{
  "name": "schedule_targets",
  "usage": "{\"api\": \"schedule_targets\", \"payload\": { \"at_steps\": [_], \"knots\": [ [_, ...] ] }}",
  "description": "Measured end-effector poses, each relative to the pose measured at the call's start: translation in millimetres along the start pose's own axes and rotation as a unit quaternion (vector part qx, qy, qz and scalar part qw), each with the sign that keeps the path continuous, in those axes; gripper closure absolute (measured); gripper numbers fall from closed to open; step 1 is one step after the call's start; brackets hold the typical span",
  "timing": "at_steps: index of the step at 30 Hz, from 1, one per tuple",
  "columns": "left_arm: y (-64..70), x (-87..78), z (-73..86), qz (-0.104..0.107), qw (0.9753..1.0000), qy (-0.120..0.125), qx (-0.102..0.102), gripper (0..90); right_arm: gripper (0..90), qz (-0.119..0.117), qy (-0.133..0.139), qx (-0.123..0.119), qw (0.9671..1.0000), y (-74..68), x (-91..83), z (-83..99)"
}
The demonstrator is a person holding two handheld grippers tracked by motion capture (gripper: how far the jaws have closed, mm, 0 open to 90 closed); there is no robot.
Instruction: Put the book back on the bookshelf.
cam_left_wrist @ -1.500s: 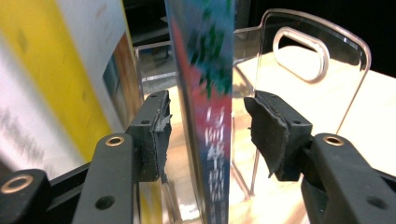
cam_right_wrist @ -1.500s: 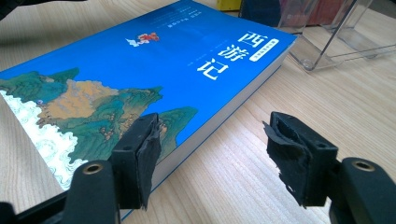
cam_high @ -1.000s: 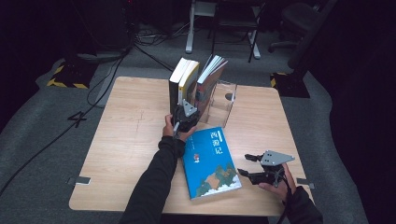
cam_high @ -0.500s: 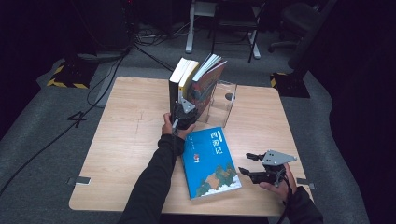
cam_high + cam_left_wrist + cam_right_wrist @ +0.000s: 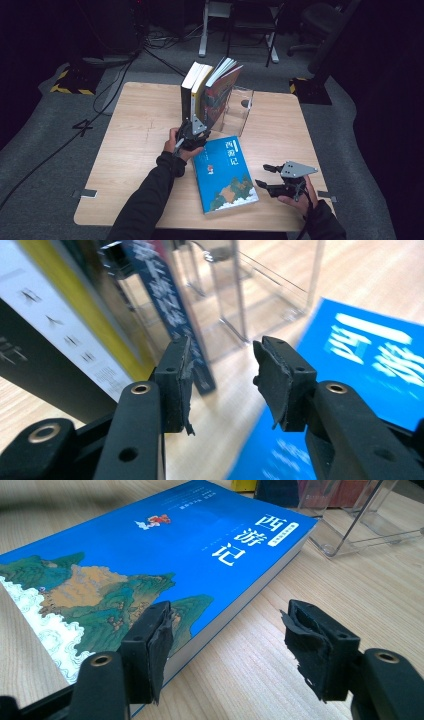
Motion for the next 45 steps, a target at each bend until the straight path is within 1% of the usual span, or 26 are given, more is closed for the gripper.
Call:
{"api": "schedule_targets", "payload": {
  "at_steps": [1, 4, 7, 9, 10, 11, 13, 14, 18, 20, 21, 23, 26, 28, 29, 30, 32, 33, 35, 37, 38, 39, 40, 41, 42, 45],
  "knots": [
    [2.8, -2.6, 3.1, 0.001, 1.0, -0.001, 0.002, 55.5, 36.1, -0.001, 0.0, 0.0, 1.0, -0.3, 0.0, 0.0],
    [9.1, -10.2, 13.1, 0.008, 0.9998, -0.005, 0.019, 53.5, 36.0, -0.001, -0.003, -0.001, 1.0, -0.9, 0.1, 0.1],
    [12.8, -19.3, 25.2, 0.014, 0.9995, -0.004, 0.027, 51.4, 35.8, -0.003, -0.007, -0.003, 1.0, -2.2, 0.4, 0.2],
    [13.8, -23.8, 31.7, 0.018, 0.9995, -0.005, 0.025, 50.7, 35.6, -0.005, -0.009, -0.004, 0.9999, -3.2, 1.0, 0.2],
    [13.6, -28.1, 37.1, 0.024, 0.9994, -0.006, 0.023, 49.8, 35.6, -0.006, -0.011, -0.005, 0.9999, -3.6, 1.5, 0.4],
    [13.6, -28.1, 37.1, 0.024, 0.9994, -0.006, 0.023, 48.9, 35.4, -0.007, -0.014, -0.005, 0.9999, -4.4, 2.3, 0.4],
    [12.2, -34.2, 45.4, 0.025, 0.9995, -0.007, 0.02, 48.7, 35.2, -0.006, -0.015, -0.005, 0.9998, -4.7, 2.7, 0.4],
    [12.2, -36.3, 49.3, 0.028, 0.9994, -0.007, 0.017, 48.4, 35.0, -0.007, -0.016, -0.005, 0.9998, -5.3, 3.0, 0.1],
    [15.4, -42.8, 66.9, 0.037, 0.9989, -0.015, 0.024, 46.4, 34.0, -0.01, -0.018, -0.007, 0.9998, -8.3, 2.7, -1.1],
    [20.4, -46.1, 76.2, 0.059, 0.9975, -0.024, 0.031, 46.7, 32.9, -0.012, -0.019, -0.007, 0.9997, -9.5, 2.9, -1.5],
    [22.7, -47.6, 80.7, 0.064, 0.9968, -0.028, 0.037, 46.6, 31.1, -0.015, -0.021, -0.007, 0.9996, -11.4, 3.4, -1.6],
    [27.7, -50.1, 89.2, 0.072, 0.9956, -0.039, 0.046, 46.1, 30.9, -0.02, -0.022, -0.008, 0.9995, -13.1, 3.5, -1.6],
    [34.9, -54.8, 99.6, 0.084, 0.9939, -0.047, 0.053, 43.9, 29.8, -0.027, -0.03, -0.016, 0.9991, -18.6, 3.7, -0.4],
    [40.2, -57.0, 104.7, 0.094, 0.9929, -0.049, 0.055, 43.5, 29.5, -0.036, -0.036, -0.024, 0.9984, -24.3, 3.4, 1.2],
    [46.6, -58.8, 110.4, 0.103, 0.9916, -0.052, 0.058, 43.4, 29.4, -0.041, -0.039, -0.025, 0.998, -26.3, 3.2, 2.1],
    [46.6, -58.8, 110.4, 0.103, 0.9916, -0.052, 0.058, 43.3, 29.4, -0.041, -0.039, -0.025, 0.998, -26.3, 3.2, 2.1],
    [52.3, -60.1, 115.9, 0.111, 0.9902, -0.059, 0.06, 43.0, 29.0, -0.051, -0.045, -0.026, 0.9974, -30.2, 3.4, 4.3],
    [55.7, -61.1, 118.2, 0.117, 0.9895, -0.061, 0.06, 43.0, 28.8, -0.055, -0.046, -0.028, 0.997, -31.7, 3.6, 5.1],
    [61.7, -63.9, 122.3, 0.126, 0.9878, -0.063, 0.066, 42.3, 27.7, -0.065, -0.054, -0.034, 0.9958, -37.4, 3.9, 7.6],
    [67.1, -66.6, 125.7, 0.132, 0.9866, -0.065, 0.071, 41.9, 27.7, -0.07, -0.056, -0.037, 0.9953, -39.4, 3.8, 8.1],
    [70.9, -69.1, 129.1, 0.138, 0.9856, -0.066, 0.071, 41.1, 27.5, -0.071, -0.058, -0.038, 0.995, -40.9, 4.0, 8.8],
    [73.3, -70.8, 131.3, 0.142, 0.9852, -0.065, 0.071, 40.3, 27.2, -0.078, -0.061, -0.04, 0.9943, -44.1, 5.2, 9.9],
    [73.3, -70.8, 131.3, 0.142, 0.9852, -0.065, 0.071, 40.1, 27.2, -0.078, -0.061, -0.04, 0.9943, -44.1, 5.2, 9.9],
    [74.5, -71.9, 133.1, 0.141, 0.9852, -0.066, 0.072, 40.1, 27.1, -0.083, -0.066, -0.041, 0.9935, -46.6, 6.3, 11.4],
    [76.4, -72.6, 135.4, 0.145, 0.9849, -0.065, 0.068, 39.4, 26.8, -0.083, -0.072, -0.044, 0.993, -47.9, 7.6, 12.6],
    [80.8, -72.1, 141.8, 0.147, 0.9841, -0.074, 0.069, 36.3, 26.0, -0.087, -0.084, -0.051, 0.9913, -52.7, 11.5, 15.4]
  ]
}}
Point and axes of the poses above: each handheld gripper's, and its own axes: x roughly forward along the jaws, z roughly out of its underside, y roughly to its right, the point moved 8 cm from there along x, roughly forward along the jaws, and after that the axes turned 15 degrees about -y, right-handed, at the moved point
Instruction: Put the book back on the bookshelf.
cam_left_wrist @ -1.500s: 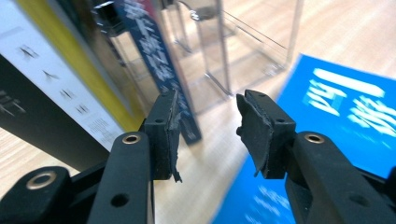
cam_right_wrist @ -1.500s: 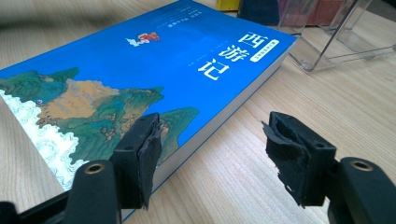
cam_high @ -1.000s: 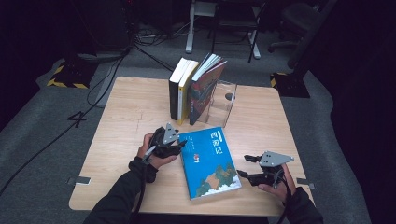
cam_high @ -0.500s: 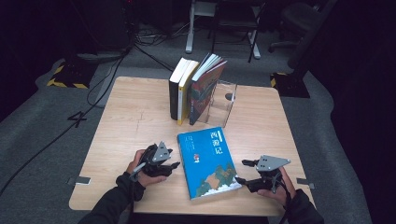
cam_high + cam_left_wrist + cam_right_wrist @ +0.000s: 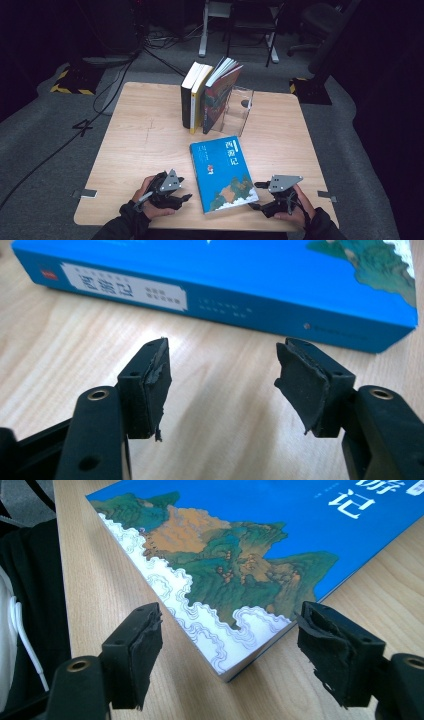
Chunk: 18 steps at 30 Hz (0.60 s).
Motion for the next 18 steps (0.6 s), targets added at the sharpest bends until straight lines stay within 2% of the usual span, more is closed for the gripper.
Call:
{"api": "schedule_targets", "payload": {
  "at_steps": [3, 7, 11, 15, 16, 18],
  "knots": [
    [0.9, 2.4, 1.2, -0.001, 1.0, -0.002, -0.003, 35.3, 25.9, -0.002, 0.0, 0.002, 1.0, -0.3, 1.7, -0.2],
    [-0.5, 8.7, 4.1, -0.012, 0.9997, -0.018, -0.006, 34.6, 24.3, 0.001, -0.01, -0.002, 0.9999, -1.2, 8.3, 1.4],
    [-0.5, 11.2, 5.6, -0.005, 0.9998, -0.02, -0.008, 33.0, 25.6, 0.007, -0.001, 0.005, 1.0, 1.3, 9.2, 0.3],
    [-2.7, 12.5, 6.7, 0.002, 0.9997, -0.016, -0.021, 30.6, 23.1, 0.007, 0.001, 0.008, 0.9999, 1.8, 11.3, 0.3],
    [-3.6, 13.7, 6.9, 0.011, 0.9995, -0.012, -0.028, 30.2, 21.2, 0.005, 0.004, 0.012, 0.9999, 2.2, 12.6, -0.3],
    [-4.0, 14.0, 6.9, 0.012, 0.9995, -0.011, -0.026, 29.2, 20.1, 0.004, 0.007, 0.014, 0.9999, 2.7, 13.4, -0.7]
  ]
}}
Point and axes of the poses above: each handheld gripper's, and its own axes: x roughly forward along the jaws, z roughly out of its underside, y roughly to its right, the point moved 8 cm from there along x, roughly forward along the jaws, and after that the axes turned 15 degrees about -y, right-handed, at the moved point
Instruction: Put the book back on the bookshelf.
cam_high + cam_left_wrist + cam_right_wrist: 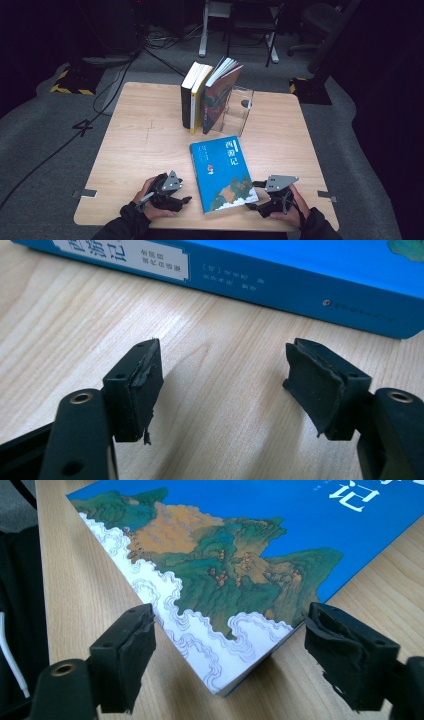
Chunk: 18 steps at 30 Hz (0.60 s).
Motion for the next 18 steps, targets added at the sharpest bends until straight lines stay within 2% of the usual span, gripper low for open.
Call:
{"api": "schedule_targets", "payload": {
  "at_steps": [6, 13, 18],
  "knots": [
    [-4.4, 2.3, -2.2, -0.005, 1.0, -0.005, 0.0, 22.4, 14.5, -0.003, 0.004, 0.013, 0.9999, 0.5, 3.9, -2.2],
    [-9.5, 4.7, -6.3, -0.012, 0.9998, -0.005, -0.013, 20.9, 15.1, -0.008, 0.005, 0.018, 0.9998, 0.6, 3.8, -2.9],
    [-11.9, 5.3, -7.6, -0.014, 0.9998, -0.006, -0.014, 20.9, 16.4, -0.015, 0.006, 0.021, 0.9996, 0.4, 3.2, -2.9]
  ]
}}
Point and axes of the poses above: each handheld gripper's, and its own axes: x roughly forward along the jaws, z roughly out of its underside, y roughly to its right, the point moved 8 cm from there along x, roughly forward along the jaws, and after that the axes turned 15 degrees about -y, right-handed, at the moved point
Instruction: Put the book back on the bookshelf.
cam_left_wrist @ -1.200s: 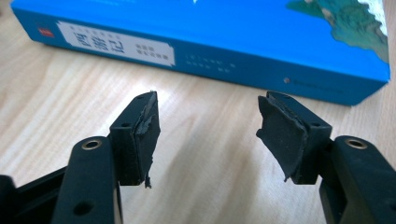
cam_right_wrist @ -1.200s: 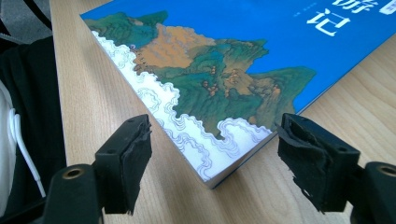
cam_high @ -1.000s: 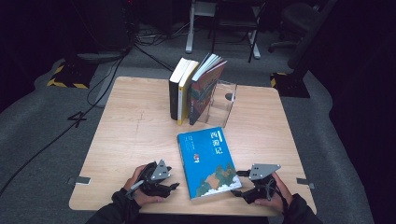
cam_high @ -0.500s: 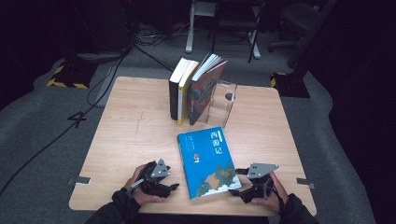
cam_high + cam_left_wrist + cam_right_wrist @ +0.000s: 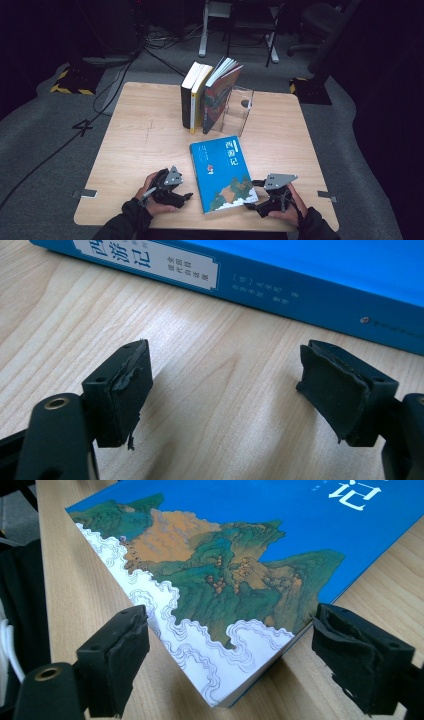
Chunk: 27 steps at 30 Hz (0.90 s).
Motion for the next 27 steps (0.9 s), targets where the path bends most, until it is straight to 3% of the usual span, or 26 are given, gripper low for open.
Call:
{"api": "schedule_targets", "payload": {
  "at_steps": [4, 8, 15, 21, 23, 27],
  "knots": [
    [-0.5, 0.2, -0.3, 0.0, 1.0, 0.0, -0.001, 20.8, 25.3, -0.033, 0.005, -0.013, 0.9994, -11.8, -0.1, -1.6],
    [-5.8, -0.9, 1.7, -0.005, 1.0, -0.001, -0.008, 20.0, 24.4, -0.013, -0.01, -0.033, 0.9993, -21.5, 3.0, -5.7],
    [-8.5, -1.2, 2.2, -0.001, 1.0, 0.0, -0.004, 20.0, 29.1, -0.028, -0.004, -0.024, 0.9993, -22.1, -0.6, -8.7],
    [-13.0, -1.3, 2.2, -0.003, 1.0, 0.0, -0.004, 20.0, 29.5, -0.024, 0.023, 0.007, 0.9994, -4.8, -16.7, -13.5],
    [-13.3, -1.2, 2.0, -0.002, 1.0, 0.0, -0.005, 20.0, 28.7, -0.013, 0.018, 0.016, 0.9996, 2.4, -16.3, -14.3],
    [-14.7, -1.0, 1.6, -0.002, 1.0, 0.0, -0.003, 20.0, 27.5, -0.015, 0.011, 0.02, 0.9996, 7.7, -13.0, -19.6]
  ]
}}
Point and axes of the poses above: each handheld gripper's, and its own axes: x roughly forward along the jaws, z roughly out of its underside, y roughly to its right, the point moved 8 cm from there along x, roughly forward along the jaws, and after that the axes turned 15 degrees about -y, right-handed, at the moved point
